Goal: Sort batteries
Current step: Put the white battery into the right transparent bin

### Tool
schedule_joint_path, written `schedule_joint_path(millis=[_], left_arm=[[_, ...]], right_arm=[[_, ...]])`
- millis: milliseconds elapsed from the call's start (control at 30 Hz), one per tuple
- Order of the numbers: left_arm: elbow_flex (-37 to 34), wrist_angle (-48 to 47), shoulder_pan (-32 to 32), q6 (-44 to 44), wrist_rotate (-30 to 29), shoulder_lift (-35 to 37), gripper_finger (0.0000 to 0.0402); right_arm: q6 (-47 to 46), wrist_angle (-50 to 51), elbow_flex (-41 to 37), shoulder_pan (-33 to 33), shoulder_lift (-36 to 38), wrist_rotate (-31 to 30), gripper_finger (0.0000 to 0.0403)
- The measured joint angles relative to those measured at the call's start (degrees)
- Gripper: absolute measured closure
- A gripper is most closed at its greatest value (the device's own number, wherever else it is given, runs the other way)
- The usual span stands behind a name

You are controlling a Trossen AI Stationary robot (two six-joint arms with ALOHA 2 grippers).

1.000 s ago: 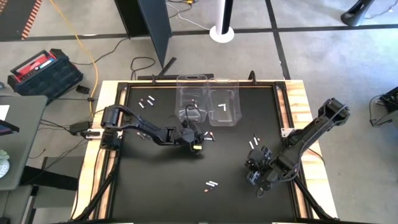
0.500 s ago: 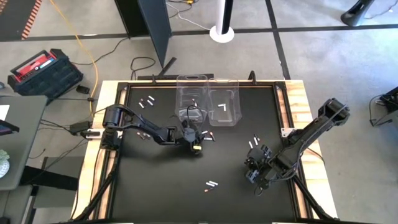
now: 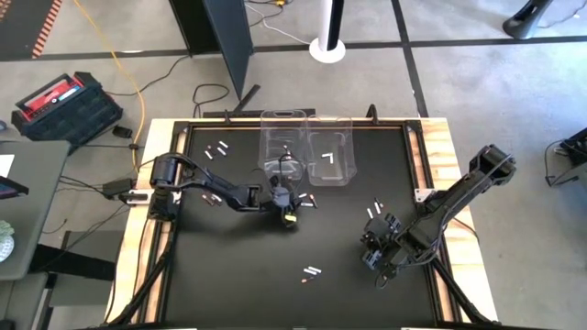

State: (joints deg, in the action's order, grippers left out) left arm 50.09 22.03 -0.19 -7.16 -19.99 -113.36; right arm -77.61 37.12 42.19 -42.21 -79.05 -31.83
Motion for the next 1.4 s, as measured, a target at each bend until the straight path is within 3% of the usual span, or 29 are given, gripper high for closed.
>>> schedule_joint_path(millis=[400, 900, 1400], left_arm=[[-0.11, -0.53, -0.02, -0.07, 0.66, -0.05, 0.0369], [-0.28, 1.53, -1.56, -2.6, -0.37, 0.69, 0.0356], [-0.46, -4.18, -3.57, -5.85, -0.53, 11.96, 0.0355]], right_arm=[[-0.6, -0.31, 0.0, -0.01, 0.0, 0.02, 0.0321], [-0.56, -0.44, 0.0, -0.01, 0.0, 0.02, 0.0321], [-0.13, -1.11, 0.0, -0.01, -0.02, 0.02, 0.0321]])
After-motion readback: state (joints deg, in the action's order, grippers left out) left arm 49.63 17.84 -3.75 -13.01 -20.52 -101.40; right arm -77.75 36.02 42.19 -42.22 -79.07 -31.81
